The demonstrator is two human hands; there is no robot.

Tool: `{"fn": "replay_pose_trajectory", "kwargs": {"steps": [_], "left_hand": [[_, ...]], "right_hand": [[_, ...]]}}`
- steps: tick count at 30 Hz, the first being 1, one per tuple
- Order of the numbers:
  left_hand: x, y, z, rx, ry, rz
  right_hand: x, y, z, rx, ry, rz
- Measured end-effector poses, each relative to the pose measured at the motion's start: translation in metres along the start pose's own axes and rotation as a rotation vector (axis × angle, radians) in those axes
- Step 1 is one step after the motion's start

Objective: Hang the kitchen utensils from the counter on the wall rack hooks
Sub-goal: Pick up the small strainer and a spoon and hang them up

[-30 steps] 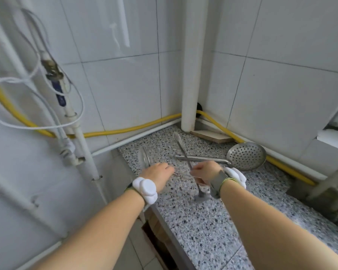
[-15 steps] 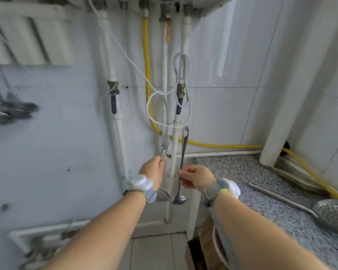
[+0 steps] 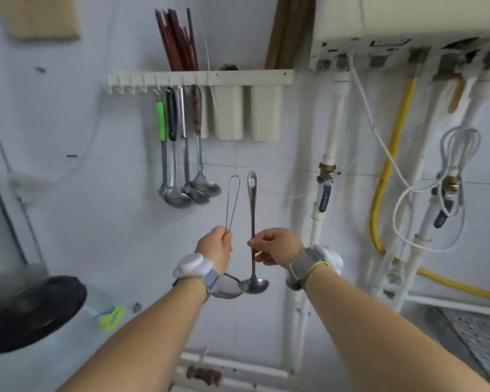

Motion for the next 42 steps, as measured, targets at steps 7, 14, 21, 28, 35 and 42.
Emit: {"fn": "replay_pose_trajectory", "kwargs": {"steps": [7,14,21,28,35,42], "left_hand": [[0.094,0.096,-0.043,0.047,-0.053,0.093],[0.153,0.157,-0.059,0.088,-0.067,0.228],[0.179,0.199,-0.063,0.141,-0.052,0.315],[0.199,0.215,-0.065,0.141,-0.07,0.379],[0.234,0.226,-0.065,0.119,-0.155,0.312],[0.284,0.241,-0.069,0.096,-0.25,0.24]], "right_hand": [[0.083,-0.095,-0.074,0.018,0.131,-0.025],[0.132,-0.145,-0.123,0.037,0.226,-0.024],[0.16,-0.169,-0.156,0.021,0.298,-0.052],[0.175,-0.186,-0.184,-0.061,0.335,0.0],[0.199,-0.197,-0.213,-0.188,0.343,0.083],[0.238,-0.212,-0.233,-0.257,0.319,0.241]]}}
Point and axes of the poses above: each hand's wrist, its own x-axis towards the middle knuckle, its own y-axis out of the back of the hand, z = x × y, the point moved 6 cm from there along x, towards the middle knuckle, and after that the axes turned 3 degrees about -y, right-handed, at the moved point
